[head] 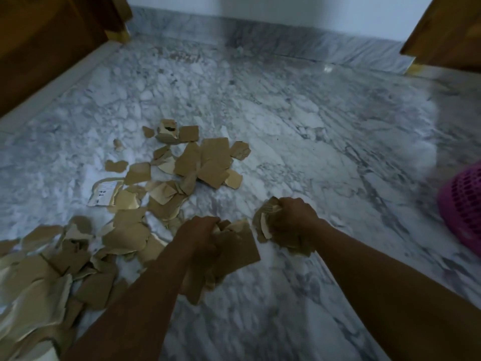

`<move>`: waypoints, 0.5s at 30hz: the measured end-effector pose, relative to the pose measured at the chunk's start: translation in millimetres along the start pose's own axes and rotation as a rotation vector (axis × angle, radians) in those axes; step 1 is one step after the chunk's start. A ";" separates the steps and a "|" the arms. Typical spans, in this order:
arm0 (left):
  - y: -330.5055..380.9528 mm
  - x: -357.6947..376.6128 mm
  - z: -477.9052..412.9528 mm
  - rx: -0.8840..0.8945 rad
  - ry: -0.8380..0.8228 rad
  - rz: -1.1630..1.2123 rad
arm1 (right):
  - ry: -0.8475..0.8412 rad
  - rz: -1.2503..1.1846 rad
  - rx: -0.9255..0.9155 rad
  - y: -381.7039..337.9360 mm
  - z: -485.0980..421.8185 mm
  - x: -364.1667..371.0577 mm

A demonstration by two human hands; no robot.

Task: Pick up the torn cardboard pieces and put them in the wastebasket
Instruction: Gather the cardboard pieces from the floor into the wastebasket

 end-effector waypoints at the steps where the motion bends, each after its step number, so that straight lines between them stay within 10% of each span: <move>1: -0.3 -0.5 2.8 -0.013 -0.009 0.013 | -0.001 -0.011 0.004 5.4 3.6 -0.1; 15: 154.8 -125.0 5.7 0.085 0.219 0.911 | 0.273 -1.115 -0.052 65.3 93.1 -170.3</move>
Point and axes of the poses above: each hand's wrist, its own z-axis away from the middle knuckle, its own x-axis out of the palm, y = z × x, the point moved 6 cm from there along -z, towards the middle knuckle, and after that the axes turned 2 degrees about -x, right-handed, at the moved point
